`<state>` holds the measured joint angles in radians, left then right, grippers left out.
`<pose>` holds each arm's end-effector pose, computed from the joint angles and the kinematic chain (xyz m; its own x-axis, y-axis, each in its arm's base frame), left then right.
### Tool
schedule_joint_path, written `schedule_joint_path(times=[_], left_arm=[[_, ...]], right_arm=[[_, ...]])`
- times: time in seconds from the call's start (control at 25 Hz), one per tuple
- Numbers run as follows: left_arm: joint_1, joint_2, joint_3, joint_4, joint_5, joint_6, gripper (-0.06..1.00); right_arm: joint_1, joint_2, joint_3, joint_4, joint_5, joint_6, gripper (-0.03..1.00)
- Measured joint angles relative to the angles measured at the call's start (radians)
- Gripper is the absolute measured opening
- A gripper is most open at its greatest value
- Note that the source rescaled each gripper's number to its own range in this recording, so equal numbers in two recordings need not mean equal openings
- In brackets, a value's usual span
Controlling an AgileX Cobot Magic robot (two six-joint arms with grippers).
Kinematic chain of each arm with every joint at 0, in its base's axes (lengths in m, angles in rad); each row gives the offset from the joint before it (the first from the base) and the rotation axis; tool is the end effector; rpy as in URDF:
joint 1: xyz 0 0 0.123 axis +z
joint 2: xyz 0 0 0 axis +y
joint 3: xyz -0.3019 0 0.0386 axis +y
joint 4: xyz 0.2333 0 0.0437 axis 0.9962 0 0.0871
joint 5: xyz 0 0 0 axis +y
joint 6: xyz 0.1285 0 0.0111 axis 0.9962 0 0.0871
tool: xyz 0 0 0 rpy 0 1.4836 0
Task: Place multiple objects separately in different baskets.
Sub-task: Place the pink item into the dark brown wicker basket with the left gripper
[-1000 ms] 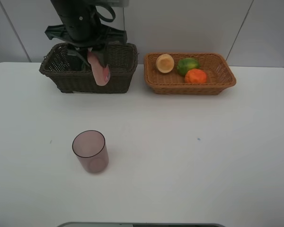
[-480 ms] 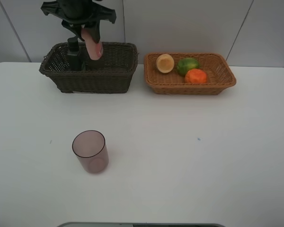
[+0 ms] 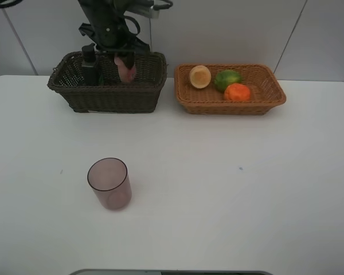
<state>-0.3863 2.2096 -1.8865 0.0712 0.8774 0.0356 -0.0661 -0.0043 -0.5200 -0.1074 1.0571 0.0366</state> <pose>0.4686 -0.1830 0.1942 -0.7991 0.4124 -0.4374 0.4199 0.9036 0.0848 -0.0068 -0.0116 0.2597 -0.4302 0.0122 -0.9026 0.1429 0.9882 -0.0548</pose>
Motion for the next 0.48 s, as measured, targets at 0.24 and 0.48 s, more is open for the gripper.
schedule_joint_path(times=[0.24, 0.48], left_arm=[[0.025, 0.056, -0.025, -0.019, -0.061, 0.015, 0.38], [0.032, 0.092, -0.026, -0.047, -0.094, 0.015, 0.38]], right_arm=[[0.000, 0.000, 0.000, 0.000, 0.000, 0.000, 1.00], [0.000, 0.000, 0.000, 0.000, 0.000, 0.000, 1.00]])
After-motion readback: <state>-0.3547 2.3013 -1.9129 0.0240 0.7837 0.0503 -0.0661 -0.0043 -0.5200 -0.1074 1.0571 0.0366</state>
